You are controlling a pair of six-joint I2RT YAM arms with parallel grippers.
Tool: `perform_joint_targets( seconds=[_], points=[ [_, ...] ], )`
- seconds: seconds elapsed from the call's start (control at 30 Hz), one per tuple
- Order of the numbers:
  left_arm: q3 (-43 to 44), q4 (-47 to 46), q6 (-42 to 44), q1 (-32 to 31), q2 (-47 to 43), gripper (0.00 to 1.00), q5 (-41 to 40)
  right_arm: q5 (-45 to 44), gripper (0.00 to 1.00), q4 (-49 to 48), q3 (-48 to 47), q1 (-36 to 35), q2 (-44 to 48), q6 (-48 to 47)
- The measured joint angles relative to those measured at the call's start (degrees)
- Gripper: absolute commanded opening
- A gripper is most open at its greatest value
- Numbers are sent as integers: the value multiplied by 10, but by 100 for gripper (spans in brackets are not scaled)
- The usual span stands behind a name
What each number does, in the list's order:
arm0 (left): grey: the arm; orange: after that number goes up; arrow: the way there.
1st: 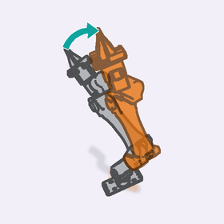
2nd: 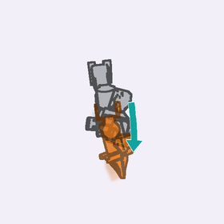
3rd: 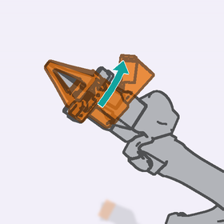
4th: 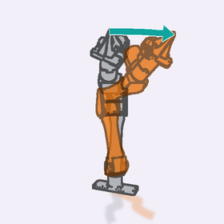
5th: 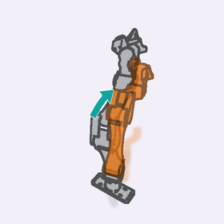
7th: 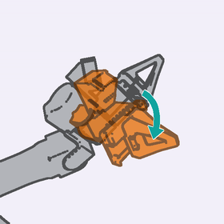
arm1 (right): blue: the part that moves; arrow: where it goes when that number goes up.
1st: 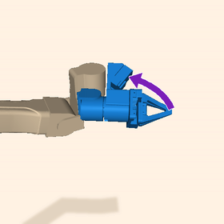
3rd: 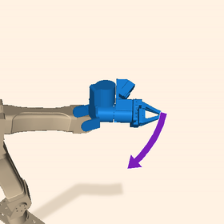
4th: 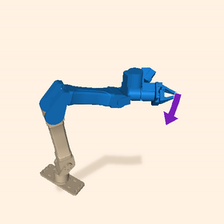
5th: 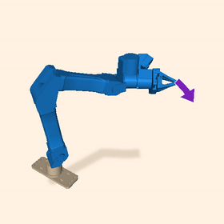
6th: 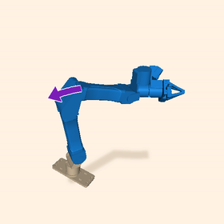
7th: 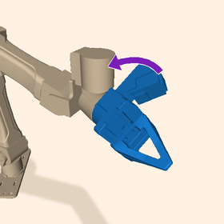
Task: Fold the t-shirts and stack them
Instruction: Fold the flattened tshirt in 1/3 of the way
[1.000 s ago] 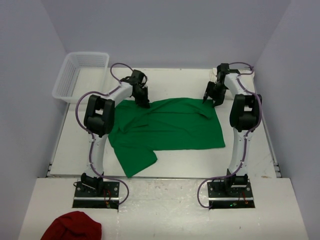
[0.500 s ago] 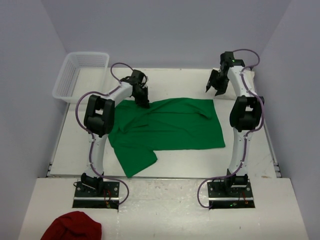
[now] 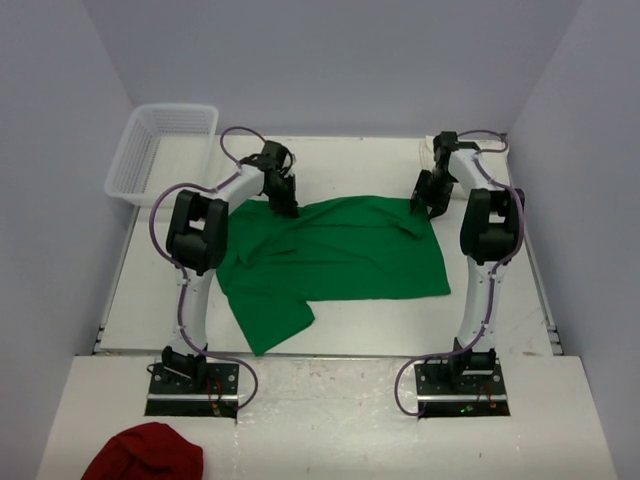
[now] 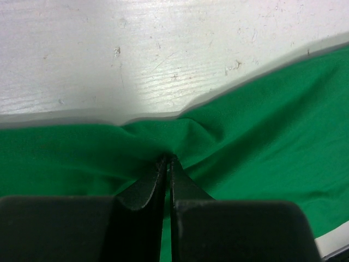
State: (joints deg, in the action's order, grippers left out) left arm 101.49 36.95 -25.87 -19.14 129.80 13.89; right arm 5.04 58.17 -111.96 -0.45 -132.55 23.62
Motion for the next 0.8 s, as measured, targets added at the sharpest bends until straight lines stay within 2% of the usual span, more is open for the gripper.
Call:
perform_joint_targets(
  seconds=[0.2, 0.8],
  points=[
    [-2, 10, 5, 0, -4, 6, -2, -12, 53, -33, 51, -3, 23, 0],
    [-20, 20, 10, 0, -18, 6, -4, -9, 45, -51, 34, -12, 26, -1]
  ],
)
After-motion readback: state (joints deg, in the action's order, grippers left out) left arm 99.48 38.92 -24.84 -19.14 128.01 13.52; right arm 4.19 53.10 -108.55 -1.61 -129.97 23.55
